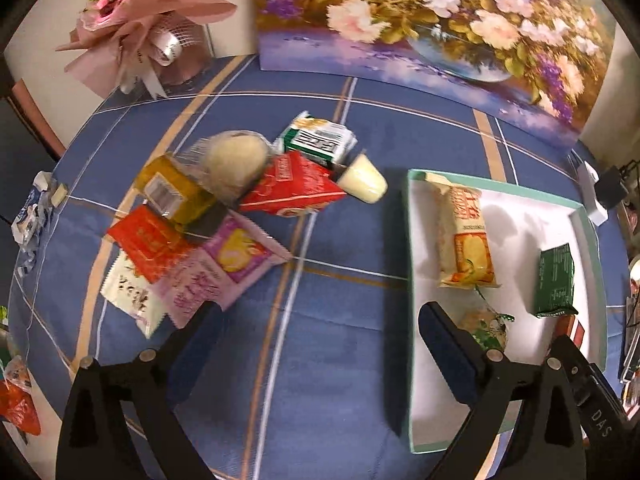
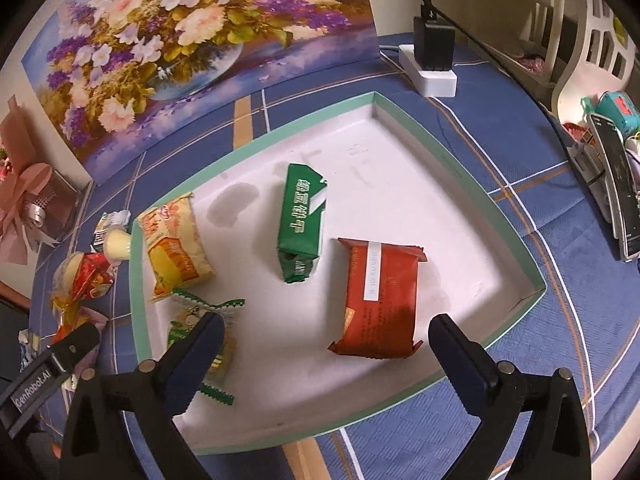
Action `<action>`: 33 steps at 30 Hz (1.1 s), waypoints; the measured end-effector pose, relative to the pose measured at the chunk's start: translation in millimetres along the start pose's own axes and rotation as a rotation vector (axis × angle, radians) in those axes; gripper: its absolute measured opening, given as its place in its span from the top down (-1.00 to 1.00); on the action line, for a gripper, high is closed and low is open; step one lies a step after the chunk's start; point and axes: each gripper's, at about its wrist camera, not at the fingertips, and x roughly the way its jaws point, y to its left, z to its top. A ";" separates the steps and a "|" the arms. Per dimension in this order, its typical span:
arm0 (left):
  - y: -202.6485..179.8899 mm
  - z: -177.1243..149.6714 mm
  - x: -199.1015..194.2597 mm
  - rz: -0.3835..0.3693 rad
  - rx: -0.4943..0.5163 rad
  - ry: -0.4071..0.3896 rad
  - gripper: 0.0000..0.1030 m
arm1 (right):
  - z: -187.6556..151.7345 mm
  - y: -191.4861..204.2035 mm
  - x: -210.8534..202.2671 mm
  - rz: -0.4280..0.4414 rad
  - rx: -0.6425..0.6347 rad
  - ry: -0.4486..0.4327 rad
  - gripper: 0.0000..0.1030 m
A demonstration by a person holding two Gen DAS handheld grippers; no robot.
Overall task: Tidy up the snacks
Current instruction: 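Move both open tools back over the remaining snacks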
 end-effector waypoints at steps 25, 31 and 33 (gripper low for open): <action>168.5 21.7 -5.4 0.106 -0.239 0.037 -0.91 | -7.2 76.7 -22.5 0.073 -0.064 -0.028 -1.00; 207.0 16.0 2.4 0.122 -0.337 0.053 -0.91 | -12.2 106.9 -18.2 0.089 -0.091 -0.028 -1.00; 216.3 11.9 4.7 0.122 -0.362 0.054 -0.91 | -12.6 116.9 -15.6 0.095 -0.102 -0.024 -1.00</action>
